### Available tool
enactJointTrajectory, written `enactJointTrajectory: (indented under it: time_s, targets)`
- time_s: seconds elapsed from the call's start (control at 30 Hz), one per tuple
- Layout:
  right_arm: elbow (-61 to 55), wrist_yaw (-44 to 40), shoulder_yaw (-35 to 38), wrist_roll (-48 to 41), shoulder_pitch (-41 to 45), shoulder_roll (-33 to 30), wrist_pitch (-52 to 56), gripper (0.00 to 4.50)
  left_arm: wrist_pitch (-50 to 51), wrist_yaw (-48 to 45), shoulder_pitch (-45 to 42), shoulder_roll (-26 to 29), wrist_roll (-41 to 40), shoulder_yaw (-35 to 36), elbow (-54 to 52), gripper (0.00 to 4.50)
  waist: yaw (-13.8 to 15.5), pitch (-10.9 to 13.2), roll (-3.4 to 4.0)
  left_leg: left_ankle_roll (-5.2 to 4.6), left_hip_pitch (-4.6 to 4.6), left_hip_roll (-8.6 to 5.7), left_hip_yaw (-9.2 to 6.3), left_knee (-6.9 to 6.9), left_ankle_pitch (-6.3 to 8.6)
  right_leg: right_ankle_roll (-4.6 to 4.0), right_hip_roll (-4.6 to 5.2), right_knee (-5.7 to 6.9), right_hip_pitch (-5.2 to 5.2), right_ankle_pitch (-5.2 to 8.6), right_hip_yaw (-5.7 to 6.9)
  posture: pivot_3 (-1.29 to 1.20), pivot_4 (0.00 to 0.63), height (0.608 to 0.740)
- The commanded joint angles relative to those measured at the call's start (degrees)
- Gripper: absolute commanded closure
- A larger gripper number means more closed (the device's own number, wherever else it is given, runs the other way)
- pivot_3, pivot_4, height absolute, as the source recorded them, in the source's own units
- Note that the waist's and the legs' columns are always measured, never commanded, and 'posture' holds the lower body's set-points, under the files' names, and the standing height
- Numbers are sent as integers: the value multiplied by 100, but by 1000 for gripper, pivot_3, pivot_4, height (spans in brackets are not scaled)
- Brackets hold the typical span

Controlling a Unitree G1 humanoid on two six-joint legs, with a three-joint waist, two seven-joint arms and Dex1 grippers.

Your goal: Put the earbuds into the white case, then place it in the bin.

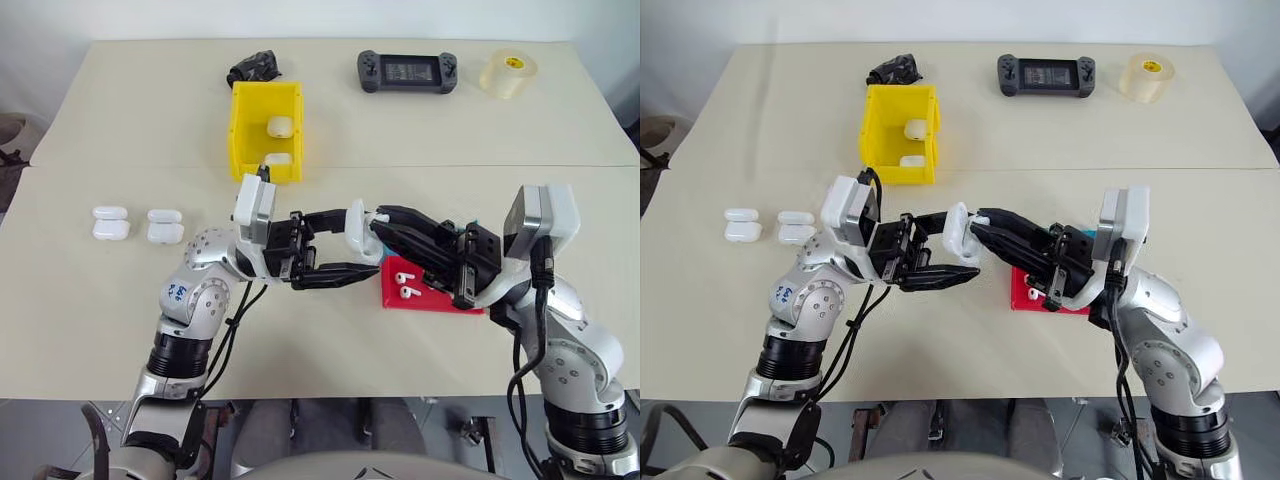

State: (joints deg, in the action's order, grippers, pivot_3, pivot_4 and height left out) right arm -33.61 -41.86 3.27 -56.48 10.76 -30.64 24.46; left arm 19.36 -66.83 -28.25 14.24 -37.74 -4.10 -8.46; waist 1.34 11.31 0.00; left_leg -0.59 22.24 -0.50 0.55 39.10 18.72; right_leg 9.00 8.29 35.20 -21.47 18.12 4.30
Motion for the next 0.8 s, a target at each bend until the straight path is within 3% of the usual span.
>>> enactJointTrajectory:
  time_s: [0.03,0.37,0.8]
  targets:
    - [-147,-176,-300,-22,-9,-69,308,3181,-260,0,-97,-164,-25,-121,-252,1699,0,0,0,0,0,0,0,0,0,0,0,-1,0,0,0,0,150,740]
    - [-190,-137,-151,-25,18,-126,341,25,-362,-7,3,-186,8,-116,-258,1699,8,0,0,0,3,7,-1,0,0,0,0,-5,1,0,0,0,150,740]
    - [-211,-198,434,-4,-186,-316,313,25,-437,0,86,-132,0,-137,-232,1699,9,0,0,0,5,6,-1,0,0,1,-1,-10,1,0,2,0,150,740]
